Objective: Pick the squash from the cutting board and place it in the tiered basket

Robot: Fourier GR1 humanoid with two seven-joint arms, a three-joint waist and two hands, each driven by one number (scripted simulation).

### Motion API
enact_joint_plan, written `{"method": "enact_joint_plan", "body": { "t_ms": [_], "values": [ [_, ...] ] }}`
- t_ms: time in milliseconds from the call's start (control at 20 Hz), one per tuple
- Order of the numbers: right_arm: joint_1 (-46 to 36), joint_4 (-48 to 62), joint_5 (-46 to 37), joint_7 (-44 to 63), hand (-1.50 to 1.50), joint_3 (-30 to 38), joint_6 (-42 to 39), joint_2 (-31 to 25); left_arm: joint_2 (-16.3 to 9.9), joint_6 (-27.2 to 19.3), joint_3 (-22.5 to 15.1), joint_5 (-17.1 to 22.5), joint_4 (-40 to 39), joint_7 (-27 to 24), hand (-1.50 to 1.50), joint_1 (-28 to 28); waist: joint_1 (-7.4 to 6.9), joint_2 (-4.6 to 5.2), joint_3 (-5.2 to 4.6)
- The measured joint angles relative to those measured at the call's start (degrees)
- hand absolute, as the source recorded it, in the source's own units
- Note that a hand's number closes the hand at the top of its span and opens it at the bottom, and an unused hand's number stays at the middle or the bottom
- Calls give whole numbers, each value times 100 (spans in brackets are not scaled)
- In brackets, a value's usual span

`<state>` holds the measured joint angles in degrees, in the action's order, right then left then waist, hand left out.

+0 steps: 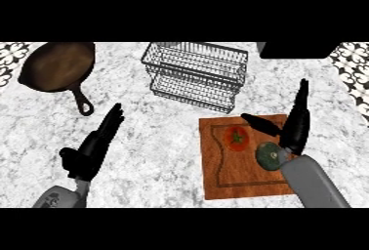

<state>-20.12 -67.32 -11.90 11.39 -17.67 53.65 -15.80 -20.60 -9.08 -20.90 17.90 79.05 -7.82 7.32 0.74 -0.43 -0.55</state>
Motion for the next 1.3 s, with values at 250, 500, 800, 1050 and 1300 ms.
{"method": "enact_joint_plan", "body": {
  "t_ms": [250,500,800,1050,1300],
  "values": [
    [65,519,-574,1356,-150,-598,-958,-641,-6,7,12,-9,-57,22,0,12,36,-25,-51],
    [-223,572,-937,2844,-150,-1195,-2261,-1010,-22,36,-3,-36,-101,58,0,46,-8,-63,-64],
    [-1001,-165,-1115,4789,-150,-1674,-3777,-1035,-2,61,52,-9,-178,62,0,61,29,-98,-26],
    [-1346,-898,-1324,5652,-150,-1822,-4412,-947,38,67,97,0,-160,16,0,11,71,-86,7],
    [-1339,-999,-1722,5928,-150,-1743,-4698,-956,77,98,150,-1,-239,-42,0,10,104,-58,19]
  ]
}}
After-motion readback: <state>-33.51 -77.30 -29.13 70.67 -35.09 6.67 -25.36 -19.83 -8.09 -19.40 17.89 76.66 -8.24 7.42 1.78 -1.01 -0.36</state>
